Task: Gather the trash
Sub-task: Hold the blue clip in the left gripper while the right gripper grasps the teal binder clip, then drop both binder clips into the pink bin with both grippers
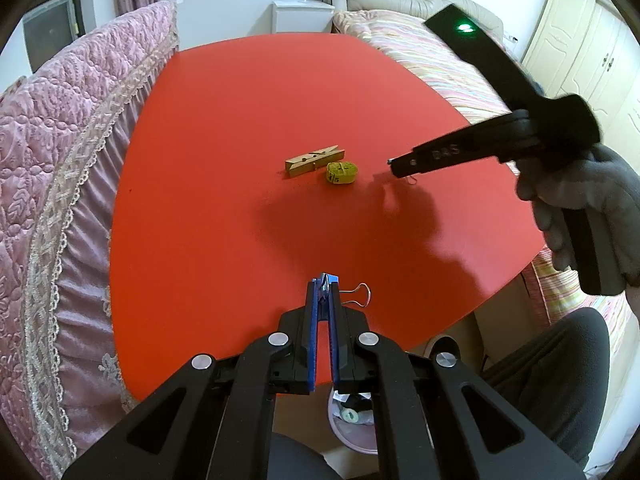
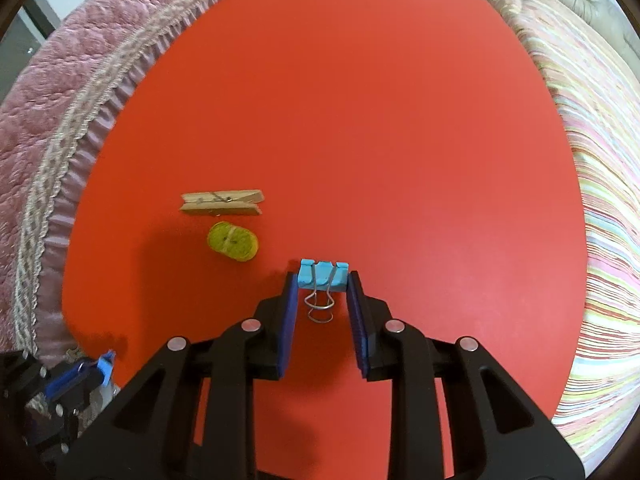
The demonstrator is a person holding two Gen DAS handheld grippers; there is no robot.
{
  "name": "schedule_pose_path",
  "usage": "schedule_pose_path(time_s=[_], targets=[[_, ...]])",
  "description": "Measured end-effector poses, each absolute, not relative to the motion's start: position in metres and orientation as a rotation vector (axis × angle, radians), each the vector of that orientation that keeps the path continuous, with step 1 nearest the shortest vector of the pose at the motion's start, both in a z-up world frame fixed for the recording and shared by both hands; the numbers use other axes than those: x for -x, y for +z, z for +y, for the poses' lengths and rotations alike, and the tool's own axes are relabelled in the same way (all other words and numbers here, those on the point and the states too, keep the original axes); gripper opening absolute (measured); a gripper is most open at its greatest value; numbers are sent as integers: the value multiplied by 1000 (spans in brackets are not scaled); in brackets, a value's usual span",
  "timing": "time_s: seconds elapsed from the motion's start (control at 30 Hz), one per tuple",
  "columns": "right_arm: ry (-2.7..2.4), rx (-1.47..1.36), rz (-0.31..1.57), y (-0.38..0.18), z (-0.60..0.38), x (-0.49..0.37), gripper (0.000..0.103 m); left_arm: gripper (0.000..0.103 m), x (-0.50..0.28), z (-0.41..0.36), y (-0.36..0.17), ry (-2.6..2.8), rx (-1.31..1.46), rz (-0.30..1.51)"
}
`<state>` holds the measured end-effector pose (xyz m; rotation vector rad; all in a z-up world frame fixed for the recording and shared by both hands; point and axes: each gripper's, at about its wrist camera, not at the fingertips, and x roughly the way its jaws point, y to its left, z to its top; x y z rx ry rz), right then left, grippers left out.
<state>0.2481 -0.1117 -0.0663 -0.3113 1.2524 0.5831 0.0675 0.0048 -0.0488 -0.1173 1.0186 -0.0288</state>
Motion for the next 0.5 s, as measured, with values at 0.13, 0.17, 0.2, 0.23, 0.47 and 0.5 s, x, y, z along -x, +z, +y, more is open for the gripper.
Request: schedule_pose_path(time_s=[0.13, 0.17, 0.2, 0.23, 0.47, 0.5], targets=[[614, 309, 1183, -48, -131, -226, 24, 4, -64, 2, -45, -31, 112, 1006], [622, 313, 1158, -42, -139, -217, 24, 4, -62, 1, -44, -29, 109, 1000], [626, 314, 1142, -38, -143, -212, 24, 4, -59, 0, -44, -29, 109, 995], [634, 313, 1122, -33, -150, -203, 24, 4, -58, -1, -43, -30, 111, 992], [664, 281, 1018, -9, -197, -149, 24, 4, -33, -16, -33, -43, 100, 943], [667, 276, 1003, -5, -203, -140, 24, 4, -29, -18, -32, -46, 99, 936]])
